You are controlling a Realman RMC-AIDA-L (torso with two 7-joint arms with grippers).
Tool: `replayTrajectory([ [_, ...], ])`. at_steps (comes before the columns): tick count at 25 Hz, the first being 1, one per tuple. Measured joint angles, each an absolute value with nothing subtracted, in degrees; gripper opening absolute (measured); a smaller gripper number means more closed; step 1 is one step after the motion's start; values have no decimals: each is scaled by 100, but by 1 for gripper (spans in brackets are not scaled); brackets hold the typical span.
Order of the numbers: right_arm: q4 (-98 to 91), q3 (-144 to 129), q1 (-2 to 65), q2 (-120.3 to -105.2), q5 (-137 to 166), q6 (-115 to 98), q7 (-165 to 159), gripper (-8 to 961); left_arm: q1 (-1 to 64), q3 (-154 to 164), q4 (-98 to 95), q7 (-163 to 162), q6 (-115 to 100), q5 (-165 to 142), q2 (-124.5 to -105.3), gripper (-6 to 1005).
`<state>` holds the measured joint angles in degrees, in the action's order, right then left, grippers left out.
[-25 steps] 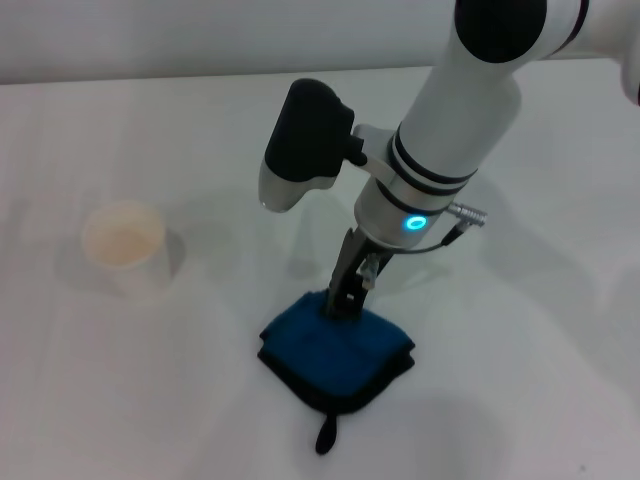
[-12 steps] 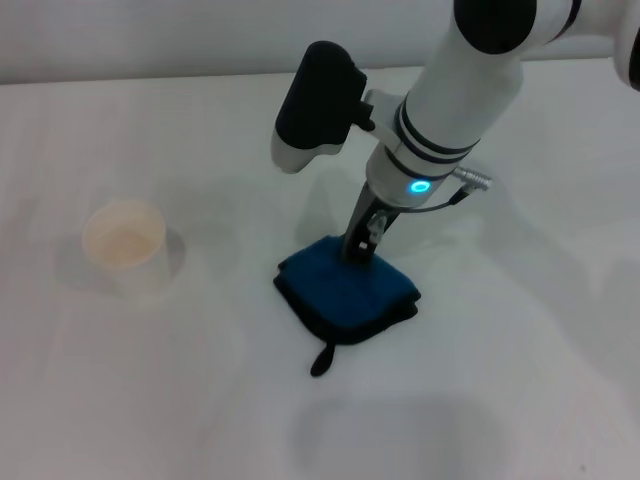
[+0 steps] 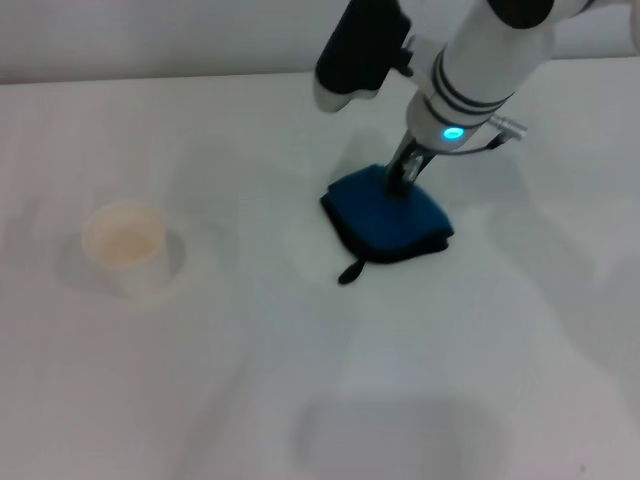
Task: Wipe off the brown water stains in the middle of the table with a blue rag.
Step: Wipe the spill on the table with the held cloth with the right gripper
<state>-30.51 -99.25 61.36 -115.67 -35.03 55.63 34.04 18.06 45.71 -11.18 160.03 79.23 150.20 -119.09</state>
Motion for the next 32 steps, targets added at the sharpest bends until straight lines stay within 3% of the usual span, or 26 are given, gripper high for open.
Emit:
replayTrajectory([
  [13,-3114,-8451,5735,-11512,-2042,5616,3132,84,1923,4570,-1082,15996,7880,15020,-11909,861],
  [24,-4720,-7282,4491,-11453,-2009,6207,3368,84,2055,4570,-1080,15996,7652,15020,-11896,861],
  [32,-4708,-6864,4108,-11476,-2028,6188,3430,84,2066,4579,-1081,15996,7615,15020,-11882,861],
])
